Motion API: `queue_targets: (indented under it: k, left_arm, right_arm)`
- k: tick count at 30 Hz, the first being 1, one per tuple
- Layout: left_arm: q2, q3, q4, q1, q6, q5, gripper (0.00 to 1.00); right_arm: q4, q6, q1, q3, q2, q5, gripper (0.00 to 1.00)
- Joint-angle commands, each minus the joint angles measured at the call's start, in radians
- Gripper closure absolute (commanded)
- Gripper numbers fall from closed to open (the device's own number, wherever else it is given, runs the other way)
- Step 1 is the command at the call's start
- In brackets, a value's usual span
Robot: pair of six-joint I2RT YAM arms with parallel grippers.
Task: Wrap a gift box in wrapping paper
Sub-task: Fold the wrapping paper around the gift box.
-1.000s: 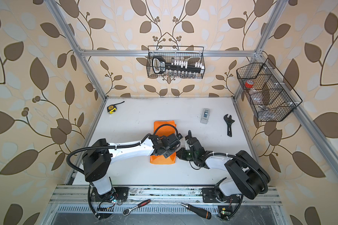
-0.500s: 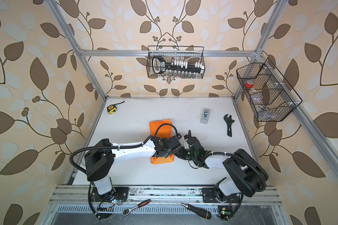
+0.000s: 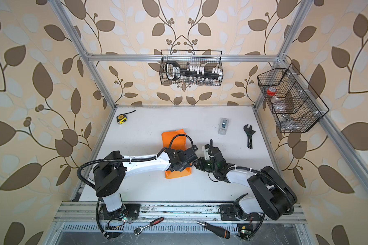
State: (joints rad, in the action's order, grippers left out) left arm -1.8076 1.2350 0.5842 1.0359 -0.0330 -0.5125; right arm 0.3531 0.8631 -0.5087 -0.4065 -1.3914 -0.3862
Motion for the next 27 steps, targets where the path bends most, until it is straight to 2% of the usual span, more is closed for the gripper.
queue_targets:
  k: [1, 4, 13, 27]
  left_arm:
    - [-0.082, -0.044, 0.121, -0.011, -0.07, 0.132, 0.53]
    - [-0.085, -0.039, 0.121, -0.012, -0.072, 0.14, 0.53]
    - [-0.091, -0.037, 0.123, -0.013, -0.075, 0.154, 0.54]
    - [-0.092, -0.042, 0.12, -0.013, -0.081, 0.174, 0.56]
  right_arm:
    - [-0.023, -0.005, -0.014, -0.069, -0.022, 0.009, 1.0]
    - [-0.024, 0.004, -0.046, -0.095, -0.048, 0.028, 1.0]
    - [0.161, 0.093, -0.121, -0.077, -0.146, -0.024, 1.0]
    - [0.105, 0.047, -0.071, -0.036, -0.121, -0.011, 1.0]
